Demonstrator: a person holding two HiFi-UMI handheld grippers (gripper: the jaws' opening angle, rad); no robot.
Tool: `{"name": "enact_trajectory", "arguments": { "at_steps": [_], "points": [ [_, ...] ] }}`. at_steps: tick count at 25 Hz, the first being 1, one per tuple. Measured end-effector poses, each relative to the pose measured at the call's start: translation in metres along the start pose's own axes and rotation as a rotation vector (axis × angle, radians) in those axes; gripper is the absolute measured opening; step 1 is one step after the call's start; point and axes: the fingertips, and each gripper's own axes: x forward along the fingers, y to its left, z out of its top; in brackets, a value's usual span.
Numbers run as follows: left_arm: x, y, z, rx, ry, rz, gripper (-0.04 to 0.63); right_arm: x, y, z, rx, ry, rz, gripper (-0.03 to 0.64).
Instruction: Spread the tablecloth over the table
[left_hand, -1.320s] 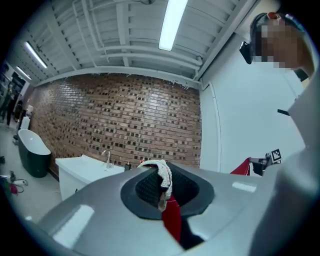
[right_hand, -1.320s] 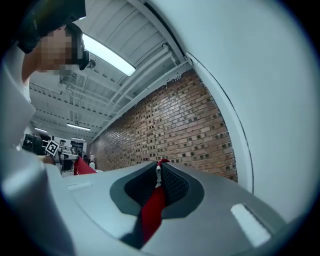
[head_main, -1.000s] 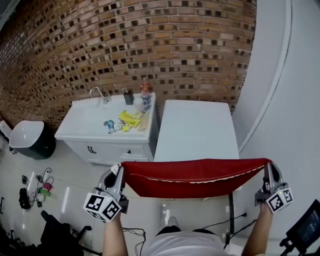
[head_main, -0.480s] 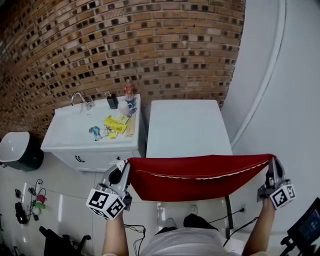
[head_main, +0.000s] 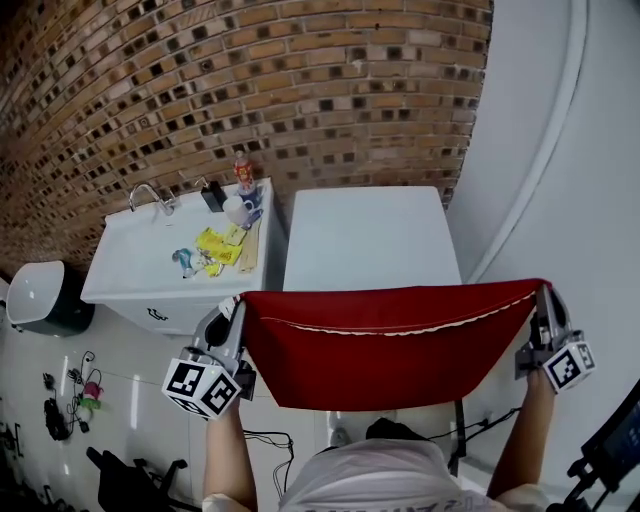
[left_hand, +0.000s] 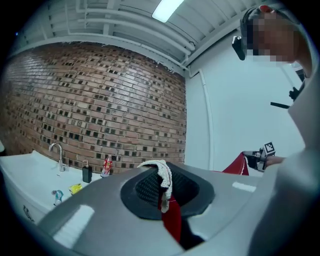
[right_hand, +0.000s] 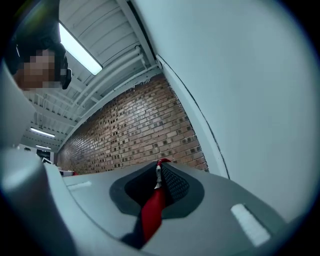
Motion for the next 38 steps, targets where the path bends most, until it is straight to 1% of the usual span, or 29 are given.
{"name": "enact_trajectory", "arguments": {
  "at_steps": [2,4,7,10,13,17,19,21,25,29,32,38],
  "points": [
    [0.024,0.007,0.001,-0.007,-0.007,0.028,0.018,0.022,-0.016,-0.004,0.019,0.015,0.031,0.025],
    [0.047,0.014,0.002,0.013,-0.002,0.047,0.018,0.048,-0.028,-0.006,0.025,0.031,0.057,0.025],
    [0.084,0.026,-0.006,0.041,0.03,0.055,0.018,0.087,-0.044,-0.018,0.039,0.065,0.091,0.025],
    [0.114,0.041,-0.022,0.038,0.067,0.06,0.018,0.12,-0.053,-0.035,0.048,0.101,0.112,0.025],
    [0.139,0.06,-0.039,0.032,0.092,0.067,0.018,0.146,-0.064,-0.054,0.059,0.128,0.092,0.025],
    [0.174,0.078,-0.06,0.03,0.138,0.06,0.018,0.172,-0.09,-0.078,0.097,0.173,0.043,0.025],
    [0.189,0.085,-0.071,0.03,0.16,0.055,0.02,0.187,-0.1,-0.09,0.117,0.19,0.041,0.025],
    [0.201,0.091,-0.08,0.033,0.177,0.055,0.018,0.201,-0.107,-0.103,0.114,0.22,0.041,0.025],
    [0.222,0.101,-0.103,0.026,0.213,0.066,0.02,0.227,-0.123,-0.13,0.102,0.288,0.012,0.025],
    [0.241,0.116,-0.117,0.027,0.234,0.092,0.02,0.255,-0.137,-0.154,0.11,0.33,-0.007,0.025],
    [0.254,0.131,-0.13,0.014,0.254,0.117,0.02,0.279,-0.145,-0.175,0.105,0.371,-0.004,0.025],
    [0.274,0.152,-0.182,-0.011,0.337,0.134,0.021,0.304,-0.151,-0.226,0.119,0.468,0.004,0.026]
  ]
}}
